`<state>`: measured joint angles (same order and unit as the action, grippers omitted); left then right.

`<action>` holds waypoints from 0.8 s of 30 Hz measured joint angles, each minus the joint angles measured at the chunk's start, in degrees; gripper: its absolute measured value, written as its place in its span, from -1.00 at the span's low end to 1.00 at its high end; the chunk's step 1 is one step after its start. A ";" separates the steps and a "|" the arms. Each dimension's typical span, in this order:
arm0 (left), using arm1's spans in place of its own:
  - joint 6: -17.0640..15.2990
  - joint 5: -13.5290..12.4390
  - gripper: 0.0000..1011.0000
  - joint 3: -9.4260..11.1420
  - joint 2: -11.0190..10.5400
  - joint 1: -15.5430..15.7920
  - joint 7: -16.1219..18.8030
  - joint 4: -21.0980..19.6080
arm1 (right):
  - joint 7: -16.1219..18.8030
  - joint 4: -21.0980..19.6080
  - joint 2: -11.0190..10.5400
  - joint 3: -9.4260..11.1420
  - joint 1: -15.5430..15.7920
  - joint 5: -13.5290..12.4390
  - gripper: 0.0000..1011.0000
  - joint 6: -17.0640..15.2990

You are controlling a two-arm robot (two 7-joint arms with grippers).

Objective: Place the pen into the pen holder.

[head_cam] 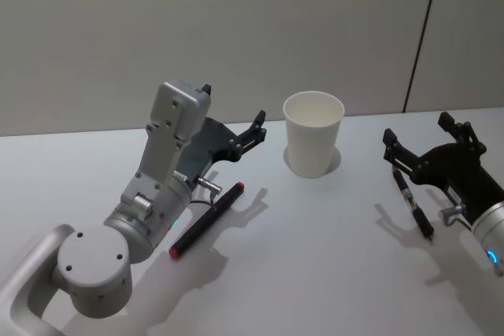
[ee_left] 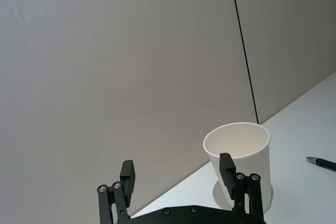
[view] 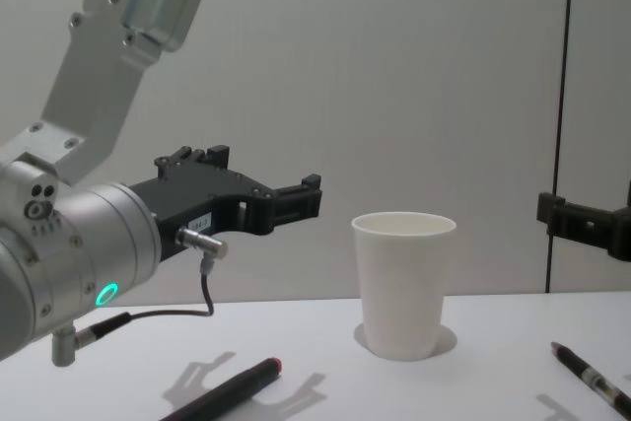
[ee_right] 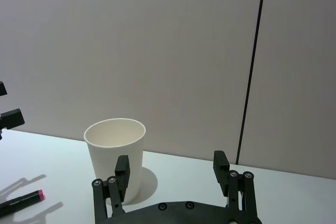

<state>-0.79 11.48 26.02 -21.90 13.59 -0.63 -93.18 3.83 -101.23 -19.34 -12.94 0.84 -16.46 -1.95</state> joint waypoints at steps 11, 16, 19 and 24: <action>0.00 0.00 0.98 0.00 0.00 0.00 0.00 0.00 | 0.00 0.00 0.00 0.00 0.00 0.00 0.98 0.00; 0.00 0.00 0.98 0.00 0.00 0.00 0.00 0.00 | 0.00 0.00 0.00 0.00 0.00 0.00 0.98 0.00; 0.00 0.00 0.98 0.00 0.00 0.00 0.00 0.00 | 0.00 0.00 0.00 0.00 0.00 0.00 0.98 0.00; 0.00 0.00 0.98 0.00 0.00 0.00 0.00 0.00 | 0.00 0.00 0.00 0.00 0.00 0.00 0.98 0.00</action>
<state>-0.79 11.48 26.02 -21.89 13.59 -0.63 -93.18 3.83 -101.22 -19.34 -12.94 0.84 -16.46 -1.95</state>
